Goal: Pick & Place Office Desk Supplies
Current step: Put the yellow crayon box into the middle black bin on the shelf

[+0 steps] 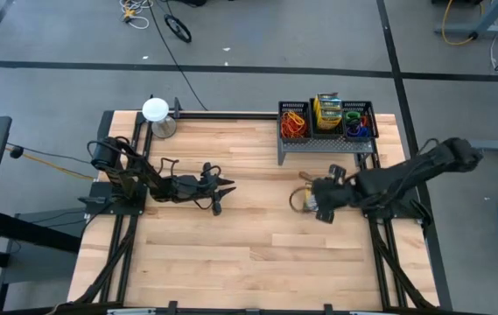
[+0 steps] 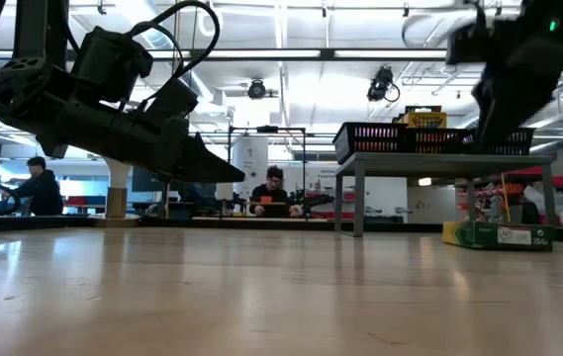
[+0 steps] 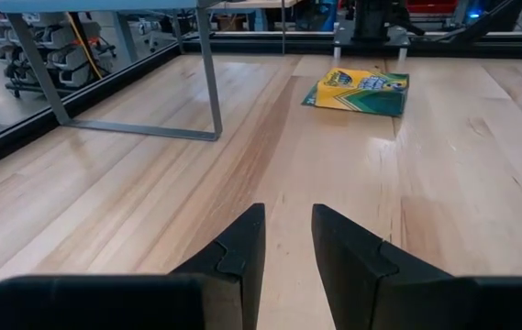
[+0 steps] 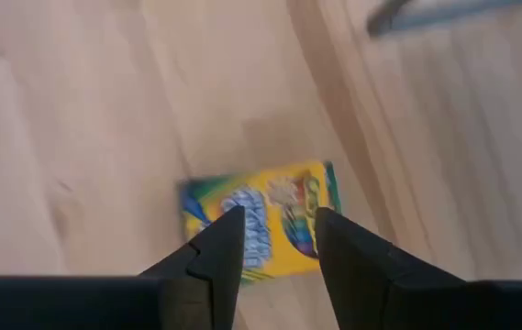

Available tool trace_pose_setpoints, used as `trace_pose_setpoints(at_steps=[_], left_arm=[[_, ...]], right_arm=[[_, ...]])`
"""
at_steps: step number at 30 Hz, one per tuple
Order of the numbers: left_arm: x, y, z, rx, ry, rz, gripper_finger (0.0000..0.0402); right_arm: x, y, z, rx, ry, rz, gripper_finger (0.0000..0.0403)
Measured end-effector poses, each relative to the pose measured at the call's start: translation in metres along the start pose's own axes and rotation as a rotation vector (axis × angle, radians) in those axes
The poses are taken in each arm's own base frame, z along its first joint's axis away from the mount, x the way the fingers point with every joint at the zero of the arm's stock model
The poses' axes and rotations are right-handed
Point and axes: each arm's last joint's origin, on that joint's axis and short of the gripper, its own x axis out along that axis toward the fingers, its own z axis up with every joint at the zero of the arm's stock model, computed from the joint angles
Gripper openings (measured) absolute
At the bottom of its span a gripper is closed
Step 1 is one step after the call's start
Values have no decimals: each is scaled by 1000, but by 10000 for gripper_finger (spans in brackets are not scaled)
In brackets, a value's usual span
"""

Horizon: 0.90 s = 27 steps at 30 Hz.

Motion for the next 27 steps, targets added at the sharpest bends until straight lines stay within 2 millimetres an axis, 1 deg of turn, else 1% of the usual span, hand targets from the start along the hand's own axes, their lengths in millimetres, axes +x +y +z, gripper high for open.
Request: trace_pose_setpoints(at_steps=[2,4,9,13,19,27], left_arm=[[0,0,0,1,0,0,99],[0,0,0,2,0,0,99],[0,0,0,2,-1,0,99],[0,0,0,2,-1,0,99],[0,0,0,2,0,0,99],[0,0,-1,4,5,0,99]], right_arm=[[10,-15,-8,35,22,20,144],[20,-25,-12,56,38,49,150],[45,-41,-20,73,74,77,177],[52,-51,-21,90,86,56,194],[59,-60,-18,91,93,41,192],[86,-60,-16,40,205,44,181]])
